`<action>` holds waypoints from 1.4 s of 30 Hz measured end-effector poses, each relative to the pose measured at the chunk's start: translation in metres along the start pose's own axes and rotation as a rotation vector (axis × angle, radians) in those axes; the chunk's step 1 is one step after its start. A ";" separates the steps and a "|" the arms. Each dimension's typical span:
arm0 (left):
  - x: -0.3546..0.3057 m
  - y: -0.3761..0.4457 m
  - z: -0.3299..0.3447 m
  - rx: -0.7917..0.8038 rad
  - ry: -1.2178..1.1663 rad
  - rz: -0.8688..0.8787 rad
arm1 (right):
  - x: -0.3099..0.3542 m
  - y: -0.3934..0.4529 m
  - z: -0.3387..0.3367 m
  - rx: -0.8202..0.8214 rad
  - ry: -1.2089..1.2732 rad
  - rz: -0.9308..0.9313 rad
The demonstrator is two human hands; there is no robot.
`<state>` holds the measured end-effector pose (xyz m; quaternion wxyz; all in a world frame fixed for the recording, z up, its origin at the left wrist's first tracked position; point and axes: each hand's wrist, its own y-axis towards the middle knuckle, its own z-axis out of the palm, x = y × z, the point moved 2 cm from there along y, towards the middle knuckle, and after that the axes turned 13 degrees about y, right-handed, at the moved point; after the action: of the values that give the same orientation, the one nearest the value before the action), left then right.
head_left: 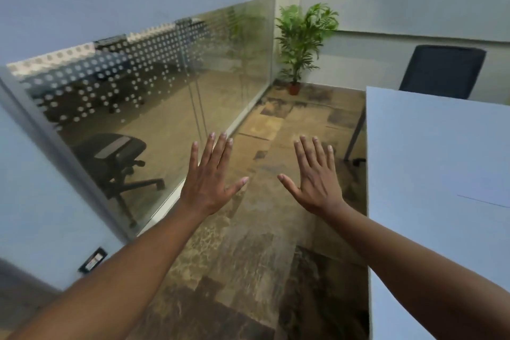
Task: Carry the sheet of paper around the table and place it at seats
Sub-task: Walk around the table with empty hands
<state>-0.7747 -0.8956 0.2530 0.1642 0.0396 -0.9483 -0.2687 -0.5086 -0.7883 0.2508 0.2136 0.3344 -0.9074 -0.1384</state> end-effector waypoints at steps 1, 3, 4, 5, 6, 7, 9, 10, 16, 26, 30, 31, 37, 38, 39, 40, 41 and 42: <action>-0.006 0.017 0.010 -0.011 -0.025 0.021 | -0.012 0.009 -0.001 -0.004 -0.010 0.024; -0.019 0.050 0.032 -0.041 -0.056 0.068 | -0.038 0.023 -0.002 -0.033 -0.038 0.071; -0.026 0.069 0.044 -0.047 -0.073 0.091 | -0.051 0.032 -0.002 -0.042 -0.048 0.099; -0.033 0.089 0.057 -0.046 -0.097 0.114 | -0.064 0.040 -0.003 -0.045 -0.057 0.130; -0.042 0.108 0.070 -0.043 -0.121 0.135 | -0.076 0.046 -0.003 -0.047 -0.067 0.161; -0.051 0.125 0.084 -0.039 -0.139 0.158 | -0.088 0.051 -0.002 -0.052 -0.079 0.189; -0.070 0.155 0.113 -0.033 -0.161 0.218 | -0.116 0.061 0.007 -0.054 -0.108 0.246; -0.080 0.172 0.128 -0.037 -0.179 0.248 | -0.130 0.068 0.011 -0.048 -0.127 0.276; -0.117 0.277 0.200 -0.036 -0.290 0.383 | -0.203 0.115 0.028 -0.037 -0.244 0.465; -0.214 0.456 0.261 -0.127 -0.431 0.695 | -0.297 0.167 0.019 -0.152 -0.363 0.753; -0.288 0.508 0.274 -0.148 -0.522 0.819 | -0.357 0.165 0.009 -0.220 -0.364 0.877; -0.304 0.516 0.276 -0.133 -0.545 0.842 | -0.369 0.163 0.008 -0.233 -0.364 0.897; -0.424 0.571 0.300 -0.151 -0.602 1.052 | -0.463 0.145 0.004 -0.281 -0.340 1.061; -0.442 0.579 0.300 -0.156 -0.608 1.089 | -0.475 0.143 0.004 -0.282 -0.329 1.090; -0.461 0.586 0.301 -0.167 -0.616 1.121 | -0.487 0.139 0.004 -0.288 -0.328 1.109; -0.480 0.594 0.303 -0.195 -0.621 1.145 | -0.500 0.136 0.003 -0.300 -0.344 1.120; -0.500 0.603 0.302 -0.216 -0.623 1.162 | -0.513 0.133 -0.002 -0.309 -0.359 1.141; -0.521 0.611 0.299 -0.204 -0.632 1.182 | -0.525 0.129 -0.008 -0.318 -0.353 1.174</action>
<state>-0.3754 -0.1407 0.1817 0.0015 -0.5816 -0.7830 -0.2205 -0.2152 -0.3445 0.1537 0.1481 -0.2828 -0.9296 -0.1844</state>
